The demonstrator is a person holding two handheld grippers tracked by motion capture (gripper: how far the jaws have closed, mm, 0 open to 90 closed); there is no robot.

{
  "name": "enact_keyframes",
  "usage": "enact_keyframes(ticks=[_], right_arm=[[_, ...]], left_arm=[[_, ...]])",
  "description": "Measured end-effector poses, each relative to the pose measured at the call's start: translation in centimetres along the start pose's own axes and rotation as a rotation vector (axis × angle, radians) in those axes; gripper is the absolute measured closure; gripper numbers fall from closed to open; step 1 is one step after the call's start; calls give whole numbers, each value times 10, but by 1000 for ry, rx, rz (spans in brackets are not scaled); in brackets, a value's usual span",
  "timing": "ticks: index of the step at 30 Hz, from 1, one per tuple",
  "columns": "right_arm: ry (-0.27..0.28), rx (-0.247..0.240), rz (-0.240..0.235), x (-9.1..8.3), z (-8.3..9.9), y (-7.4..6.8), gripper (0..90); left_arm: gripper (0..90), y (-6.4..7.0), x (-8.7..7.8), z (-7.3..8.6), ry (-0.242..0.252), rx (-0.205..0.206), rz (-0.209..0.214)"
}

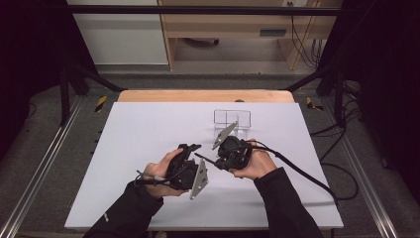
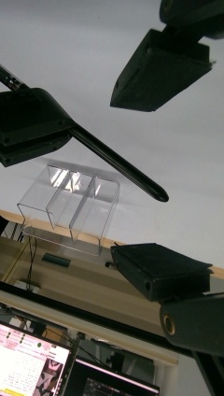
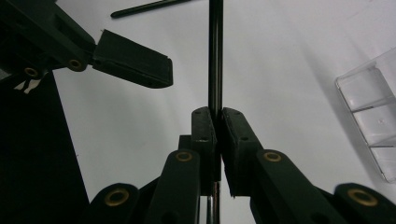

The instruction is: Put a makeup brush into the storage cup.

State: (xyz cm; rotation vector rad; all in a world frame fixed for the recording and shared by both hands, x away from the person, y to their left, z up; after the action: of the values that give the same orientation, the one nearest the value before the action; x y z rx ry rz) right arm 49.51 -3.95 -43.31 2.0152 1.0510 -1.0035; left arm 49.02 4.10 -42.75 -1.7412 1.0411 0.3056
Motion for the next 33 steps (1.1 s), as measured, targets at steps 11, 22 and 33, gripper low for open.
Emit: enact_keyframes(ticks=[11, 22, 33], right_arm=[[-2, -8, -15, 1, 1, -3, 843], [-25, -8, -27, 2, 2, -5, 843], [-27, -12, -38, 3, 3, -7, 844]], left_arm=[[302, 5, 8, -6, -30, 86, -38], [432, 9, 12, -6, -91, 212, -85], [570, 15, 18, -7, -119, 288, -89]])
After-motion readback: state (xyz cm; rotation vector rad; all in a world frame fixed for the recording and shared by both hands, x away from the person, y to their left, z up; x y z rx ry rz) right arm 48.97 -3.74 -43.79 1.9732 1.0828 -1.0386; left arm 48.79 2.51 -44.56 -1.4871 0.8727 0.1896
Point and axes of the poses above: each handheld gripper's, and its own axes: x roughly forward along the jaws, z roughly out of its underside, y roughly to its right, the point moved 10 cm from there along x, roughly forward along the jaws, and after that the axes turned 11 degrees about z, right-handed, at the moved point
